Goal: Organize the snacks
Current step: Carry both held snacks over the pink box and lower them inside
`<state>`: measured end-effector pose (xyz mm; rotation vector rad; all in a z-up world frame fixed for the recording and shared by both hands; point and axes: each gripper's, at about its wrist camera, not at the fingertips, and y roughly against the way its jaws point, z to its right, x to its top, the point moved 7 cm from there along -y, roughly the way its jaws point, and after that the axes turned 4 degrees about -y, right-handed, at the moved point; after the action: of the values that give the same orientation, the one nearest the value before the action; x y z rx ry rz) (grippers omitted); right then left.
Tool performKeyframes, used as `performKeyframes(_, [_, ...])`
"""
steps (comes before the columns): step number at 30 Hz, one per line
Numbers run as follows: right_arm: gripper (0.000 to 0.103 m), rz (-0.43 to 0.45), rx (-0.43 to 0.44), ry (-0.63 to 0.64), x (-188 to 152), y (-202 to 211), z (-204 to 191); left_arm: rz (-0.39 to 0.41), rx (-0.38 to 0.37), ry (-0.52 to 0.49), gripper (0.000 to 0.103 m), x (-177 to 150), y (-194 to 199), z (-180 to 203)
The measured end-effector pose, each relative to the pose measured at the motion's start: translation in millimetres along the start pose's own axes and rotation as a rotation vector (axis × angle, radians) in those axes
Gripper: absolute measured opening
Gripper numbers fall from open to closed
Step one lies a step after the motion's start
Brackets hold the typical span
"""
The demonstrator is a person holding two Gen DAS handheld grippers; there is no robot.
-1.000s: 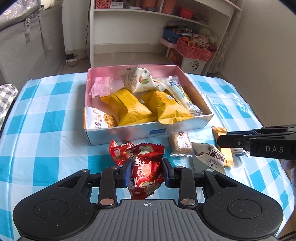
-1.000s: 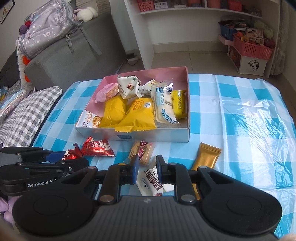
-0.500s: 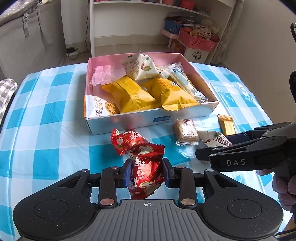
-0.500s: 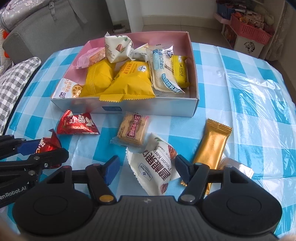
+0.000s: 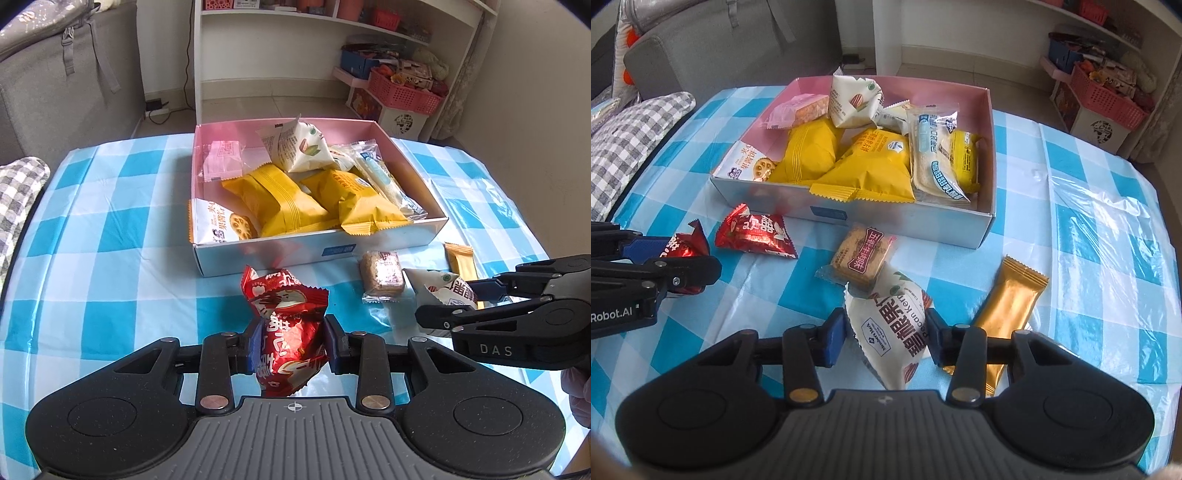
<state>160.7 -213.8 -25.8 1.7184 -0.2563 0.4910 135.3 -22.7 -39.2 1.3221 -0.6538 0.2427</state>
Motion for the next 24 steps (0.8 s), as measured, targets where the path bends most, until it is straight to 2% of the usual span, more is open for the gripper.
performKeyframes(9, [0.041,0.11,0.07,-0.1,27.3,33.4,9.4,0.069,0.026,0.079,0.031,21.6,6.7,-17.3])
performKeyframes(11, [0.041,0.142,0.074,-0.111,38.4,36.0,10.8,0.087,0.04,0.068,0.031,32.3,5.0,-18.3])
performKeyframes(18, [0.042,0.232,0.076,-0.124,90.8,23.5,12.6,0.156,0.092,0.062,0.031,89.2,-19.1,-35.2])
performKeyframes(24, [0.042,0.271,0.089,-0.147,128.8,0.0,17.0,0.159,0.059,0.131,0.031,124.4,-58.4,-52.5])
